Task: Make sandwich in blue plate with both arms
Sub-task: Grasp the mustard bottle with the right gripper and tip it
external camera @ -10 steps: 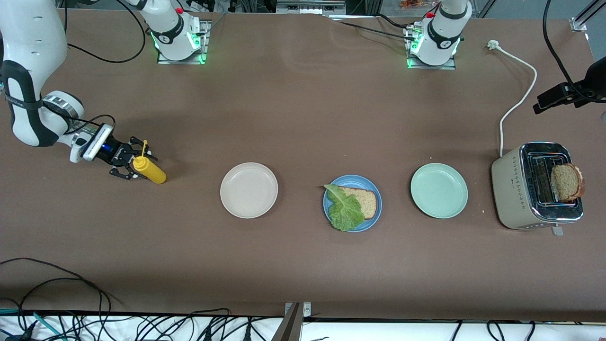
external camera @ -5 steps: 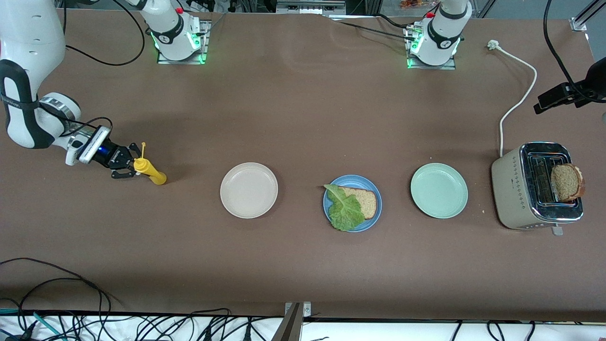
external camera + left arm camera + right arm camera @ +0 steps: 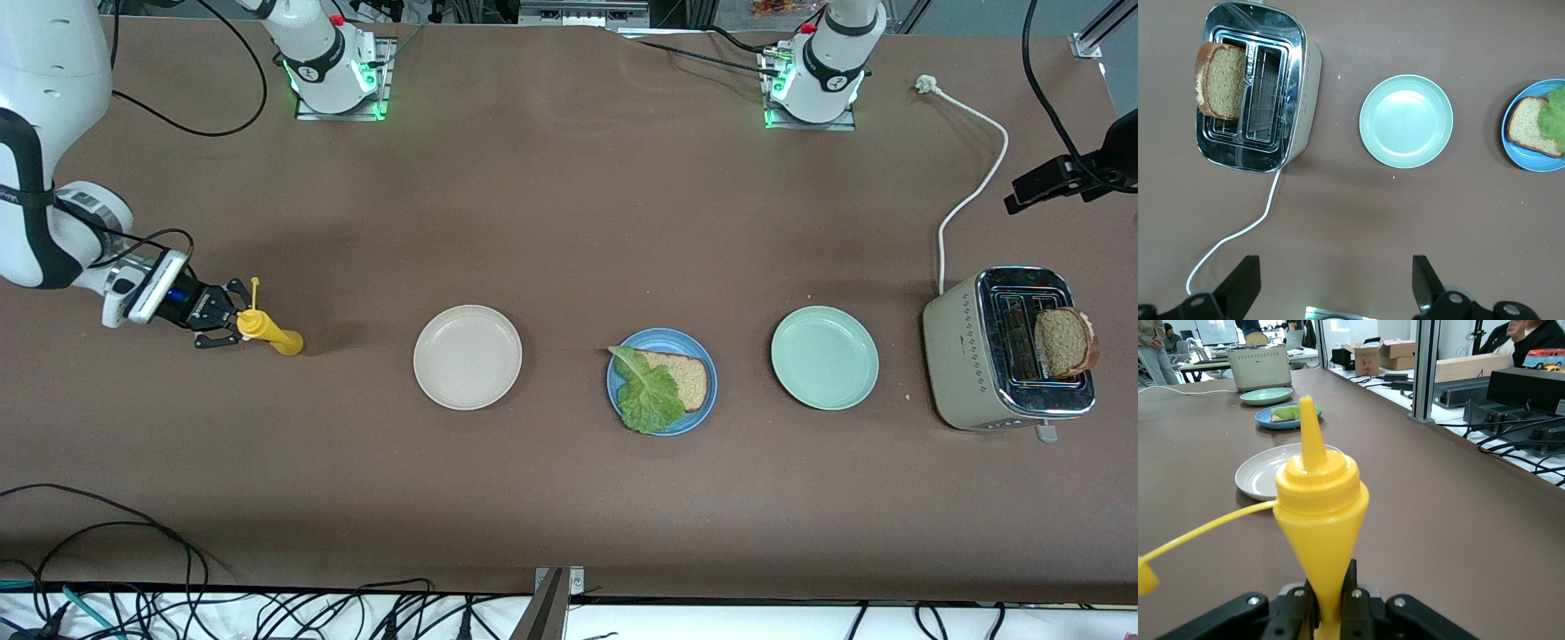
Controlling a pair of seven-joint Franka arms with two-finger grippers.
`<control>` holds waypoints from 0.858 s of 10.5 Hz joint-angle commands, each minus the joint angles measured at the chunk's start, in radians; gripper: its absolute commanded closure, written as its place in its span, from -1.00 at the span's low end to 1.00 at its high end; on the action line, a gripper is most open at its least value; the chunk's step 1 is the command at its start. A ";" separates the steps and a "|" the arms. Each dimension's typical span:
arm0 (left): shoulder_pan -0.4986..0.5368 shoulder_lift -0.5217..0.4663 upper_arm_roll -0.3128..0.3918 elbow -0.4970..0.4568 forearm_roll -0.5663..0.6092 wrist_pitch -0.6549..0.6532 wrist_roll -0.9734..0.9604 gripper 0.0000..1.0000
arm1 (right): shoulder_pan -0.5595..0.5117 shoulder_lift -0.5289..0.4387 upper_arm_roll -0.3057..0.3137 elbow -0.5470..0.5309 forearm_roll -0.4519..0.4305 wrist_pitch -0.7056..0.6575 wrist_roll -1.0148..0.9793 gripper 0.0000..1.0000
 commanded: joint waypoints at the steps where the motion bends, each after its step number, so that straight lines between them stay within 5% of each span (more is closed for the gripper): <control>1: 0.005 0.005 -0.001 0.017 -0.012 -0.007 0.011 -1.00 | 0.010 -0.076 -0.003 0.106 -0.147 0.020 0.253 0.75; 5: 0.005 0.007 -0.001 0.017 -0.013 -0.007 0.011 -1.00 | 0.097 -0.171 0.041 0.218 -0.296 0.117 0.595 0.76; 9: 0.005 0.007 0.001 0.017 -0.012 -0.005 0.011 -1.00 | 0.097 -0.240 0.242 0.339 -0.548 0.275 0.989 0.76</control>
